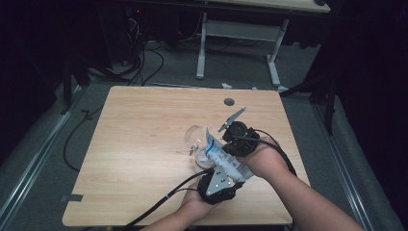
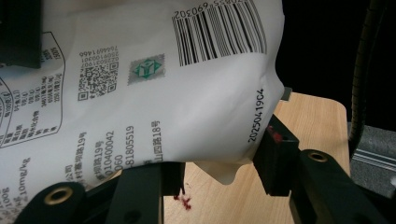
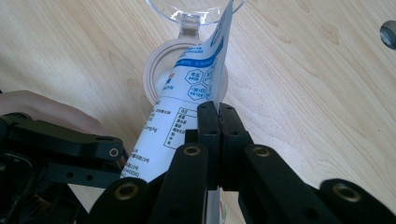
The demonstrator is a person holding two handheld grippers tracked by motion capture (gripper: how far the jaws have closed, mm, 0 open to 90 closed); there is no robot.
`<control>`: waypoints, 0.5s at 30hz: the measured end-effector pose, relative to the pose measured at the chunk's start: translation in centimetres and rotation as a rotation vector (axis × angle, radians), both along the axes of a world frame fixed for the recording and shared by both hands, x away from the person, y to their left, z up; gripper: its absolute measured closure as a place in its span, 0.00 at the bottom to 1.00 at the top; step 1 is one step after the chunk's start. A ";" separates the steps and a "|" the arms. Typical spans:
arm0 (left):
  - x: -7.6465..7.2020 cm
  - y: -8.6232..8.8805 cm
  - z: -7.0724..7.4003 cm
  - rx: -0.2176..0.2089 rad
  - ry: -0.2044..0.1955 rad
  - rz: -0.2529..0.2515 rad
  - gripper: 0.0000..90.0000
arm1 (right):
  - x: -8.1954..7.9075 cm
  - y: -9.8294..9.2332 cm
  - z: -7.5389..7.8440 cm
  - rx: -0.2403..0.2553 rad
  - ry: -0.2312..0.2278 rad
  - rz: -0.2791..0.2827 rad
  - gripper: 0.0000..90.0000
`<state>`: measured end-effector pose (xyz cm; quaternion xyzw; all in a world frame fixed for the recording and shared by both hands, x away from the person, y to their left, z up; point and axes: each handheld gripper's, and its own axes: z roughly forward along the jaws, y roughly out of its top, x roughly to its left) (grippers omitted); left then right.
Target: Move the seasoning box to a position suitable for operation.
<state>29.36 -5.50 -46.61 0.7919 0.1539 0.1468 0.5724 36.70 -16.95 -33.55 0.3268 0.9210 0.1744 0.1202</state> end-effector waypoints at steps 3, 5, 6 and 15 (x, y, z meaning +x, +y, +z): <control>0.0 0.0 0.0 -0.001 0.000 0.000 0.66 | 0.0 0.0 0.0 -0.001 0.000 0.000 1.00; 0.0 0.0 0.0 -0.001 0.000 0.000 0.66 | 0.0 0.0 0.0 -0.001 0.000 0.001 1.00; 0.0 0.0 0.0 -0.002 0.000 0.000 0.66 | 0.0 0.0 0.0 -0.001 0.000 0.001 1.00; 0.0 0.0 0.1 -0.009 0.000 0.003 0.66 | 0.1 0.1 0.1 -0.001 -0.003 0.003 1.00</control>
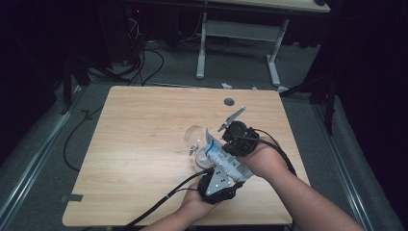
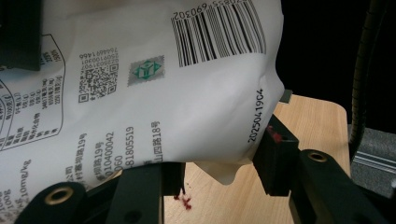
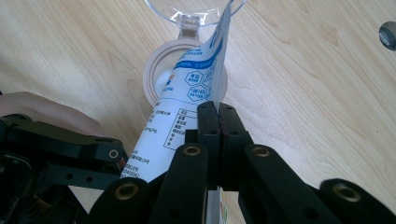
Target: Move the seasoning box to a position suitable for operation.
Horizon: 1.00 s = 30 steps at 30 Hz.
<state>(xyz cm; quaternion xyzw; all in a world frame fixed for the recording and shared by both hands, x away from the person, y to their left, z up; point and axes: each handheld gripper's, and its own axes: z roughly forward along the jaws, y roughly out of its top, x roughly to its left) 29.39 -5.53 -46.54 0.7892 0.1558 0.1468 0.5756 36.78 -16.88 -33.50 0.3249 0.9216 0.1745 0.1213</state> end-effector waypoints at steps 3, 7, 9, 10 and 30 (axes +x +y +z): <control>0.0 0.0 0.0 -0.001 -0.001 0.001 0.66 | 0.0 0.1 0.0 0.000 0.001 -0.002 1.00; 0.0 0.0 0.0 -0.002 -0.001 0.001 0.66 | 0.0 0.1 0.0 0.001 0.000 -0.002 1.00; 0.0 0.0 0.0 -0.002 -0.002 0.001 0.66 | 0.0 0.1 0.0 0.001 0.000 -0.002 1.00; 0.0 0.0 0.0 -0.002 -0.002 0.000 0.66 | 0.0 0.1 0.0 0.001 -0.001 -0.002 1.00; 0.2 0.1 0.3 -0.005 -0.007 0.004 0.66 | 0.1 0.2 0.3 -0.003 -0.007 0.004 1.00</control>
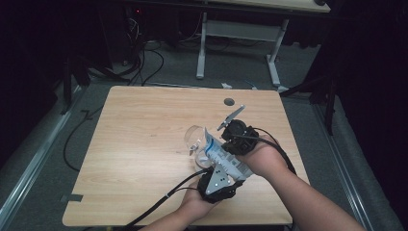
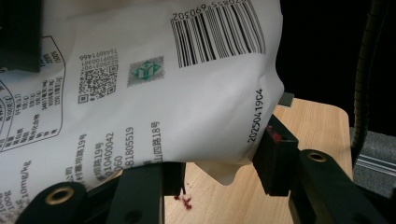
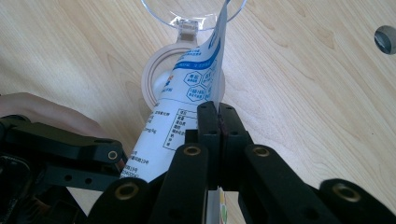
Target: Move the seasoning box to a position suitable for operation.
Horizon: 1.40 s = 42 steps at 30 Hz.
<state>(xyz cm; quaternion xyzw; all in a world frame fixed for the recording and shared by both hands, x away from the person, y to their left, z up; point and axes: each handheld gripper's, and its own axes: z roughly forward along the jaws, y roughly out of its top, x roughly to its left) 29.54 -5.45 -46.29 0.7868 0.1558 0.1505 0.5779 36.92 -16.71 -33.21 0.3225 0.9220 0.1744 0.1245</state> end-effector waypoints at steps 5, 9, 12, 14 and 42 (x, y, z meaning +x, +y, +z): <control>0.0 0.1 0.1 0.001 -0.003 0.000 0.66 | 0.0 0.0 0.1 0.000 -0.001 0.001 1.00; -0.1 0.1 0.1 0.000 -0.002 0.001 0.66 | 0.0 0.1 0.1 -0.001 -0.002 0.003 1.00; -0.1 0.1 0.1 0.000 -0.002 0.001 0.66 | 0.0 0.2 0.1 -0.004 0.001 0.004 1.00; -0.1 0.1 0.1 0.000 -0.003 0.002 0.66 | 0.0 0.2 0.1 -0.002 0.002 0.004 1.00; 0.0 0.4 0.2 -0.013 -0.008 0.014 0.66 | 0.2 0.6 0.2 0.004 0.001 0.011 1.00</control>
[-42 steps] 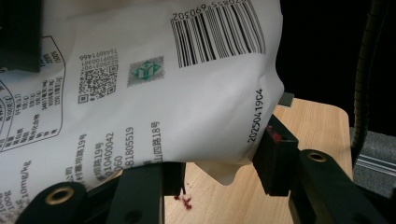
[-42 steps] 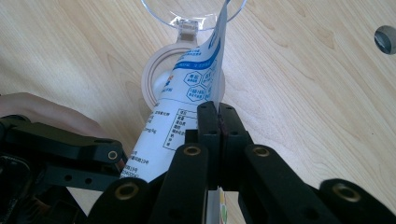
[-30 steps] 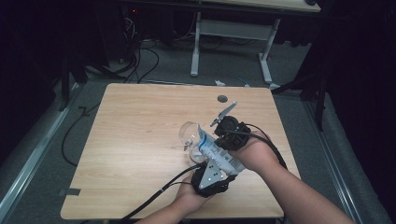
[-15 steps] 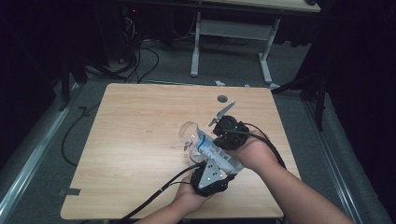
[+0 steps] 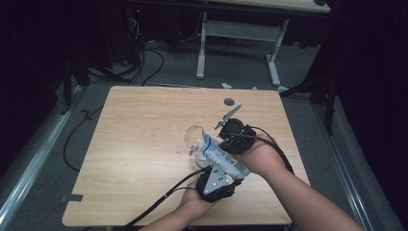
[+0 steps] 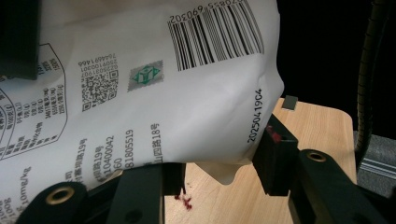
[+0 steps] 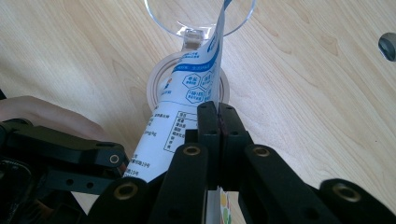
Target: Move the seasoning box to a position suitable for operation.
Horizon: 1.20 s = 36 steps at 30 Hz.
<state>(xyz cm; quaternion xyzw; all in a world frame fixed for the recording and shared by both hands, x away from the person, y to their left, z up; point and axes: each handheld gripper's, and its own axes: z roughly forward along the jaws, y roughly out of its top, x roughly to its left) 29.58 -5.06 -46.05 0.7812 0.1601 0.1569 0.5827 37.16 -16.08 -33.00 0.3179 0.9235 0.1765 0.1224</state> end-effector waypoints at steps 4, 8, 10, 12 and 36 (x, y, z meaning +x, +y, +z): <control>0.0 0.0 0.0 -0.002 0.000 0.002 0.66 | 0.0 0.0 0.0 0.000 -0.001 0.000 1.00; 0.1 0.0 0.0 -0.004 0.001 0.004 0.66 | 0.1 0.0 0.1 0.003 0.001 -0.001 1.00; 0.1 0.0 0.0 -0.004 0.002 0.003 0.66 | 0.1 0.1 0.0 0.002 0.003 -0.004 1.00; 0.1 0.0 0.0 -0.004 0.002 0.004 0.66 | 0.2 0.1 0.0 0.001 0.002 0.000 1.00; 0.2 0.1 0.3 -0.019 0.000 0.007 0.66 | 0.3 0.3 0.3 -0.002 -0.007 0.006 1.00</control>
